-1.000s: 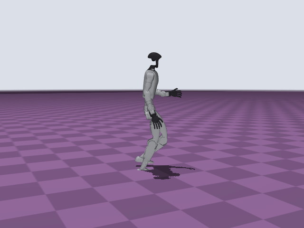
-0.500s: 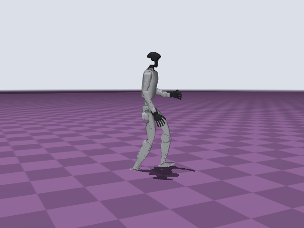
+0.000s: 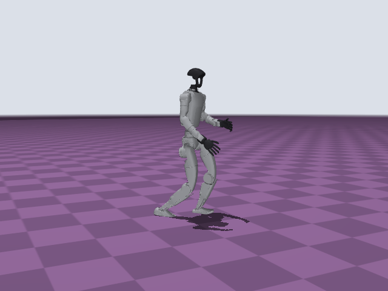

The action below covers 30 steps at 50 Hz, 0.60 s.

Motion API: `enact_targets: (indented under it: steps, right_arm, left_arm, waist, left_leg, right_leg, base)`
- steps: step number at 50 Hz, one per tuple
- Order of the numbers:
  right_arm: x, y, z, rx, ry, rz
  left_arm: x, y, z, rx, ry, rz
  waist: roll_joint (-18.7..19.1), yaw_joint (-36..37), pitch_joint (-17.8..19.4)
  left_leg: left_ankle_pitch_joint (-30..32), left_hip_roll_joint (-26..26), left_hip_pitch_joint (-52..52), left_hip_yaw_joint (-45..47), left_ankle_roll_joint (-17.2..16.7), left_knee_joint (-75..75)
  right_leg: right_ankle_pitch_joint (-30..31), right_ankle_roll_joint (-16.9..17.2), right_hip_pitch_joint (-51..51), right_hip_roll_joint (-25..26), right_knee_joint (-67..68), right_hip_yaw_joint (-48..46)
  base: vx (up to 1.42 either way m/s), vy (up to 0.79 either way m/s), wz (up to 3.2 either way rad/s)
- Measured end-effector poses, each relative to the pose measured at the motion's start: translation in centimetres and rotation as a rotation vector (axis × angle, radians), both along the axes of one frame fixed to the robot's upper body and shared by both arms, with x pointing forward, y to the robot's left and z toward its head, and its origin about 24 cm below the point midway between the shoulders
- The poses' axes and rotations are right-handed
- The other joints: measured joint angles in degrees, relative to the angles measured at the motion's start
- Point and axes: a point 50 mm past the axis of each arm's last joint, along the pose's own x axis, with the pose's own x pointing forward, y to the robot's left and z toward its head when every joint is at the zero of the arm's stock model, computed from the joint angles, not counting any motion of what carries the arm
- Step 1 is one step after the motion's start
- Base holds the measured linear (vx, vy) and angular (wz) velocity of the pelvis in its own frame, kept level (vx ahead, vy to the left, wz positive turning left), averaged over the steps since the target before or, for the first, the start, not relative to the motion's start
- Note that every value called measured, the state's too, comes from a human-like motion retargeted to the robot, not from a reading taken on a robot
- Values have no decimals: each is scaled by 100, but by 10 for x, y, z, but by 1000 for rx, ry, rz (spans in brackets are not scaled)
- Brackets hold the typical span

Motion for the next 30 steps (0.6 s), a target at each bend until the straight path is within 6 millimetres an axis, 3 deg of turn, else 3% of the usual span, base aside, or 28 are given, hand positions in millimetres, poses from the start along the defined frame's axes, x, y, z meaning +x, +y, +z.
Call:
enact_targets:
  steps: [5, 12, 15, 23, 30]
  right_arm:
    - [5, 1, 3, -30, 3, 44]
    - [3, -4, -4, -85, 62, 67]
    - [-9, -12, -16, -112, 135, 52]
    - [-41, -30, -44, -145, 324, -9]
    - [-76, -42, -63, -150, 472, -75]
  left_arm:
    - [4, 4, 1, 37, -11, 11]
    - [12, 8, -2, 67, -5, 46]
    - [15, 9, -5, 78, 10, 61]
    - [29, 8, -12, 90, 51, 80]
    - [39, 4, -12, 126, 58, 63]
  waist:
    - [-159, -39, -36]
    - [-106, -237, -102]
    - [-45, -375, -133]
    - [396, -640, -247]
    - [727, -737, -331]
  left_leg:
    - [-39, -150, 425, 257, 124, -442]
    - [-190, -177, 911, 537, 171, -844]
    - [-283, -149, 1099, 649, 157, -932]
    - [-290, 81, 1730, 892, 78, -1704]
    - [-48, 170, 2242, 951, -56, -2548]
  right_leg:
    - [1087, 265, -347, -579, 860, -312]
    - [1171, 169, -1204, -1112, 1738, -603]
    - [991, 55, -1580, -1324, 1828, -761]
    - [848, -84, -2456, -1269, 837, -1134]
    - [1339, 185, -2795, -839, -691, -1140]
  base:
    - [16, 8, -71]
    - [17, 8, -73]
    - [17, 6, -73]
    - [17, 3, -76]
    - [16, -1, -85]
